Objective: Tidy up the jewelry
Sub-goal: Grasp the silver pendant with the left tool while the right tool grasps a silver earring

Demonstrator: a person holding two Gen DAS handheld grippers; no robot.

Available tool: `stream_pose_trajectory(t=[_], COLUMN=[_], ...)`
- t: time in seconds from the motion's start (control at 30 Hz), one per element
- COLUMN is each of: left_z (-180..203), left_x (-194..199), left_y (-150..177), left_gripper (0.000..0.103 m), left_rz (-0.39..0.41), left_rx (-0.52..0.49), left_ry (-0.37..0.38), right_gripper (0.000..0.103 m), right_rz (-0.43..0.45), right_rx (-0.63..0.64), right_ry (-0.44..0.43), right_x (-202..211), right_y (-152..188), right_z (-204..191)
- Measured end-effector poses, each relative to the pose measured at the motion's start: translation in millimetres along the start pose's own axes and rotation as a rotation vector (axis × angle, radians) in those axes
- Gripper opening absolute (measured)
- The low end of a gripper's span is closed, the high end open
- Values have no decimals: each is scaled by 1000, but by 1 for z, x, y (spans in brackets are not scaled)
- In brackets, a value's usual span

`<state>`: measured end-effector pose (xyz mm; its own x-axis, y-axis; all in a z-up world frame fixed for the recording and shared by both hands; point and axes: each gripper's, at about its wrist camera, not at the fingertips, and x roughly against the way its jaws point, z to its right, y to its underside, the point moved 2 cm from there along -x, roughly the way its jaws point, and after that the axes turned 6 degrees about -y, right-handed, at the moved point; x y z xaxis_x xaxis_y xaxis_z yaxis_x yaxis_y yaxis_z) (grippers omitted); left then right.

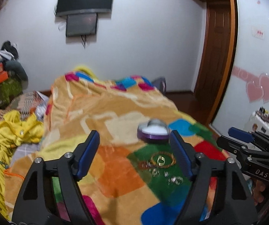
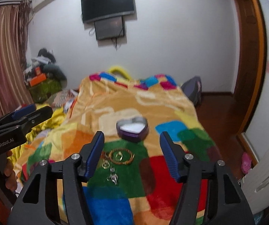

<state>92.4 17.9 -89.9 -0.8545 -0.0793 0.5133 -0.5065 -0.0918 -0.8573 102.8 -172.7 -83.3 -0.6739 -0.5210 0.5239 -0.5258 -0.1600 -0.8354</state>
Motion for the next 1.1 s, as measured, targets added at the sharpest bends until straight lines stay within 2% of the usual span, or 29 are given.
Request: stream_pose_trajectory(t=[0.17,0.33,0.53,0.8,0.93,0.97,1.1], left_z=[-6,-8,-5,5,13,15,26], left_x=[-35,-54,-68,-77,-84,-86,-94], left_y=[24,44,60,68,69,69,70], left_gripper=[53,45,41,39,30,29,26], left_rz=[-151,-248,-319,-364,-396,-402,-422], left_rx=[-4,-3,-2,-5,-4,-1,-4], left_ry=[26,54,81,137,177,187,218], right_gripper=[47,41,36,24,18,13,12], right_rz=[-91,-174,-253,-344,-348,-347,-332], right_rx=[1,-6,1,-17,-9,-9,-16], right_ry=[-28,-64,-90,-130,-149,-155,-153], right_x=[-20,-40,-59,-79,-80,-82,-79], right_y=[14,31,47,61,64,63,60], right_z=[4,2,-1,2,2,0,4])
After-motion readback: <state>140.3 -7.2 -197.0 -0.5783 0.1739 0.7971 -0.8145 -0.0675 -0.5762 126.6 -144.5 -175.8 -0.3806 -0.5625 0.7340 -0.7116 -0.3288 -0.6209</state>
